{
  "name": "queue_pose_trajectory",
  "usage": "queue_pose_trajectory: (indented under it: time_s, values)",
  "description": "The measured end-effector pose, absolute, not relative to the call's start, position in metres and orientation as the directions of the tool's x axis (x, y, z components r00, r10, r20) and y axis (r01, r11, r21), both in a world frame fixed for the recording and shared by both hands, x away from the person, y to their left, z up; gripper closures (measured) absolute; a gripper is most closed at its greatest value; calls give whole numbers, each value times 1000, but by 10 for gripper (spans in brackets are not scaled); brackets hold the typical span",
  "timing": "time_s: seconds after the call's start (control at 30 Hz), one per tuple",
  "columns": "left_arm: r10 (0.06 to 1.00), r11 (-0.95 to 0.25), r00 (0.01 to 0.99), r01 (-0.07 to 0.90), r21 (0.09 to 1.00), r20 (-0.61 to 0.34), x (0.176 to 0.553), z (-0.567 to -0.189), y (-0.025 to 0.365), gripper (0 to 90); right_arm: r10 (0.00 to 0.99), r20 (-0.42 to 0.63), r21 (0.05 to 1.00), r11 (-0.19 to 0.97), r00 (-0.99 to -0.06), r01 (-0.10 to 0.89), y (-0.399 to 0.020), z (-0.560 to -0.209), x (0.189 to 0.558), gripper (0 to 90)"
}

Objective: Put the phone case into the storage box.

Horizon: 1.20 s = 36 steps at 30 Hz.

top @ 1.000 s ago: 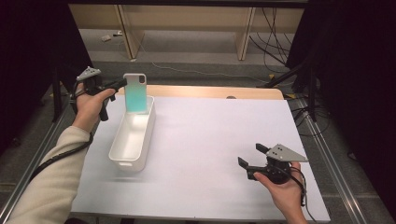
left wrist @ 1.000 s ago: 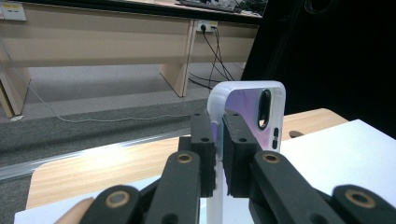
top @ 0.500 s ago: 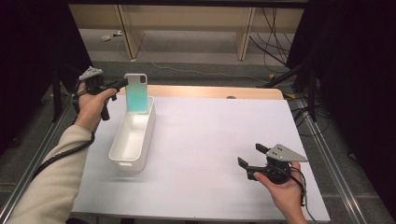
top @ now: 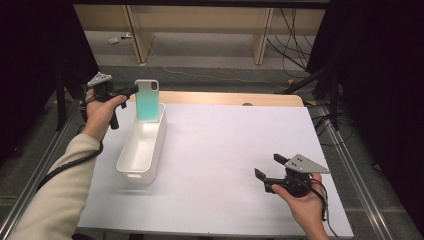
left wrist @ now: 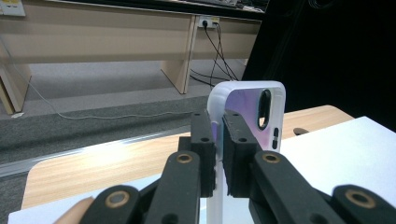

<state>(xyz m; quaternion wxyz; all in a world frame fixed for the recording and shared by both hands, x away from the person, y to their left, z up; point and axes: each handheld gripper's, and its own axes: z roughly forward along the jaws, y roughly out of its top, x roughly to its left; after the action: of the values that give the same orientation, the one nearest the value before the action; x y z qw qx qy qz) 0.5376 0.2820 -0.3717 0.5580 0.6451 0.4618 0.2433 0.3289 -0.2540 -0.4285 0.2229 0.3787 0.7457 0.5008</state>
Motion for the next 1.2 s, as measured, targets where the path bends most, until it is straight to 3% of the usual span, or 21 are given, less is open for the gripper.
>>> queue_pose_trajectory:
  time_s: [0.13,0.33,1.2]
  values:
    - [867,49,455,325,944,-201,539,-372,281,837,786,45,905,230,-617,358,-256,-427,328,163]
    - [868,48,455,325,945,-200,541,-373,281,837,784,23,926,217,-620,309,-255,-430,331,163]
    - [874,49,438,349,936,-209,547,-385,281,837,787,36,917,220,-616,334,-255,-430,330,163]
